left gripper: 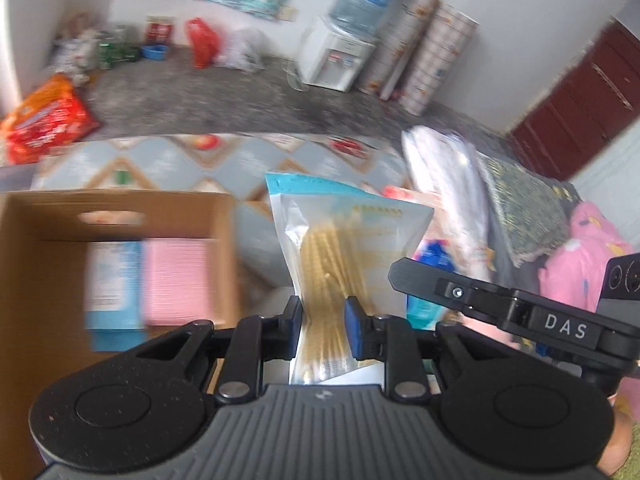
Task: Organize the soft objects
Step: 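Carry the cotton swab bag with the left tool into the box, release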
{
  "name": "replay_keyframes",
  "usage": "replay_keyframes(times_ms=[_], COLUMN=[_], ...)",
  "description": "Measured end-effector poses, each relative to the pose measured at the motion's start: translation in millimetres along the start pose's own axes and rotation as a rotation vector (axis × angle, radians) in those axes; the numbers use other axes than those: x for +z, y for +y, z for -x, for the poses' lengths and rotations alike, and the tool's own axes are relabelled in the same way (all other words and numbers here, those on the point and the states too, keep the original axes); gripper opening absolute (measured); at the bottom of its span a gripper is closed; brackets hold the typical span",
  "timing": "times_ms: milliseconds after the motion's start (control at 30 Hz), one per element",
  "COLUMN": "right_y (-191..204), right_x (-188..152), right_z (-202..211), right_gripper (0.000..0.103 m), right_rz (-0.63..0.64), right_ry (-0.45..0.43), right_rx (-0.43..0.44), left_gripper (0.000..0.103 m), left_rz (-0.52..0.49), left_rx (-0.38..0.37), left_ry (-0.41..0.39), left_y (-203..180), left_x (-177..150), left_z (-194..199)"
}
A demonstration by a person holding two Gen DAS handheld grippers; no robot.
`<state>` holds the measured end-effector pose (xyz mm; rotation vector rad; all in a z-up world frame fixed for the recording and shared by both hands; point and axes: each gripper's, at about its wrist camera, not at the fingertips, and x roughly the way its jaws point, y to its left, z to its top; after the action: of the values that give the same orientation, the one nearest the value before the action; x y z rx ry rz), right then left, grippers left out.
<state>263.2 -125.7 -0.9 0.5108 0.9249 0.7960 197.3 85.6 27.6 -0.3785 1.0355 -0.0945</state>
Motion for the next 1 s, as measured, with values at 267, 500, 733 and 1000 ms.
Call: replay_keyframes(times_ms=[267, 500, 733, 1000], right_y=[68, 75, 49, 47], right_x=[-17, -31, -61, -71], right_z=[-111, -207, -282, -285], right_gripper=[0.013, 0.013, 0.014, 0.016], right_rz=[-0.021, -0.12, -0.201, -0.179], right_ry=[0.094, 0.174, 0.244, 0.27], right_rx=[0.07, 0.067, -0.023, -0.067], left_gripper=[0.024, 0.027, 0.043, 0.043], left_rz=[0.099, 0.155, 0.185, 0.157], left_rx=[0.13, 0.222, 0.323, 0.332], left_ry=[-0.008, 0.036, 0.053, 0.048], left_y=[106, 184, 227, 230], left_x=[10, 24, 26, 21], left_z=[29, 6, -10, -3])
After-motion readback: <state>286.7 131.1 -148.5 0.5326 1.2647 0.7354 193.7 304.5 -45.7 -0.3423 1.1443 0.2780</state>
